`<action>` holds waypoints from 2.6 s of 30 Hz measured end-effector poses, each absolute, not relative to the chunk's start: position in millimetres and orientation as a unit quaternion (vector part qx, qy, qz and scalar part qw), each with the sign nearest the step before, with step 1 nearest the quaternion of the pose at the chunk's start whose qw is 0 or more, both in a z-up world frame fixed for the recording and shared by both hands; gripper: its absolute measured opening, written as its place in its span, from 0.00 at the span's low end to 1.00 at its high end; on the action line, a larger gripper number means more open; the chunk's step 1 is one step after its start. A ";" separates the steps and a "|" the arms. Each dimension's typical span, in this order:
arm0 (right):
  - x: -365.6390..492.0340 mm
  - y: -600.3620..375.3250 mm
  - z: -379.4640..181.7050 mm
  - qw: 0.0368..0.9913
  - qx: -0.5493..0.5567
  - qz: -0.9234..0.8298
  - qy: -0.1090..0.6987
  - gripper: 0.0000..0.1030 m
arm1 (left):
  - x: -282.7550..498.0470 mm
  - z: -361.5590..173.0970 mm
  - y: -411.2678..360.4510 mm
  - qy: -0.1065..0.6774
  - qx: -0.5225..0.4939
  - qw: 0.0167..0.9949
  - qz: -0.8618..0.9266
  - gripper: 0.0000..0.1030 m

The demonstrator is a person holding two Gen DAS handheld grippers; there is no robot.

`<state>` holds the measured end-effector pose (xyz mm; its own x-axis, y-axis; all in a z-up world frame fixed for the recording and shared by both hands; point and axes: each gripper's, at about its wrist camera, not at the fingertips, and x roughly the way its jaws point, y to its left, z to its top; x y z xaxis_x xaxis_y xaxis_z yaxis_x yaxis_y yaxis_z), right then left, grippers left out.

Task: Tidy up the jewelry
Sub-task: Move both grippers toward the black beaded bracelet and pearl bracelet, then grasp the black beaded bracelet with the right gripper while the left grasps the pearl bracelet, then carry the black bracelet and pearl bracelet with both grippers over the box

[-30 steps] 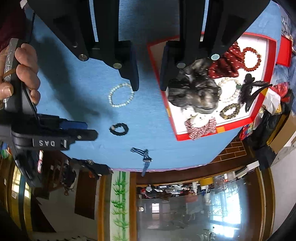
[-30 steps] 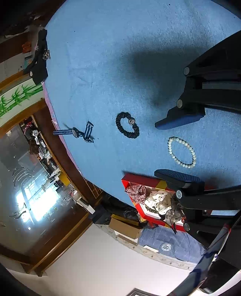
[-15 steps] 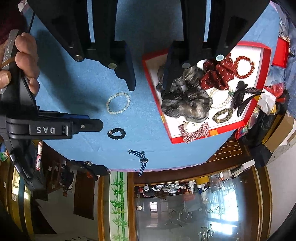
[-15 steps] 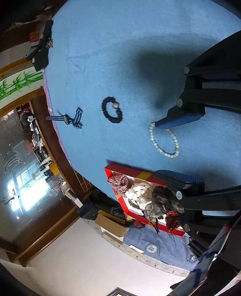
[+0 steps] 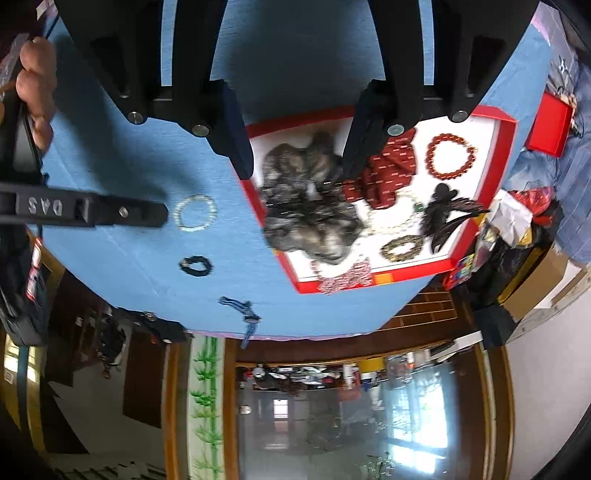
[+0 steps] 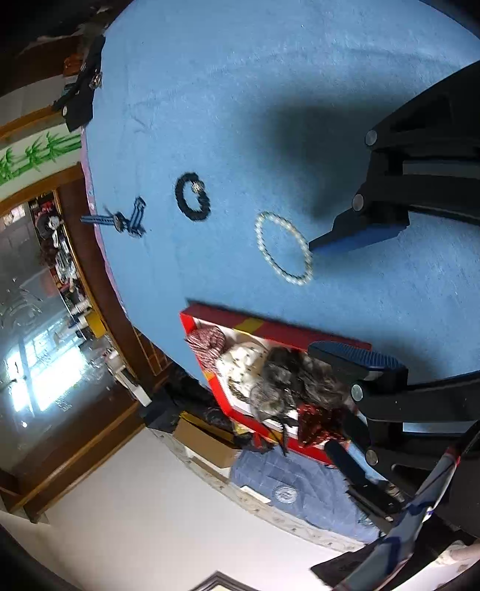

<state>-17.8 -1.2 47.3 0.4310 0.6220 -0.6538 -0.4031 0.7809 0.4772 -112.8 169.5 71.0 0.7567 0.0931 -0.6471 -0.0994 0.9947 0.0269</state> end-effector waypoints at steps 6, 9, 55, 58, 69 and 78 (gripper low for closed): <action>15.0 -4.4 60.2 0.851 0.100 0.265 0.442 0.52 | -111.6 71.2 187.4 0.354 -0.040 0.933 0.039 0.47; 47.7 -15.8 61.0 0.859 0.096 0.230 0.447 0.51 | -104.5 73.0 178.7 0.357 -0.045 0.933 0.009 0.47; 69.5 -66.0 100.3 0.872 0.102 0.235 0.417 0.06 | 2.2 83.7 84.2 0.389 -0.021 0.914 -0.112 0.04; 56.3 -52.7 110.0 0.870 0.101 0.257 0.409 0.06 | -14.4 112.5 107.9 0.363 -0.036 0.925 -0.107 0.04; 3.8 40.3 130.9 0.841 0.060 0.359 0.401 0.06 | -89.2 157.8 223.5 0.318 -0.058 0.946 -0.014 0.05; -28.7 133.3 128.4 0.812 0.007 0.416 0.410 0.07 | -122.6 139.2 297.1 0.327 -0.083 0.941 0.038 0.05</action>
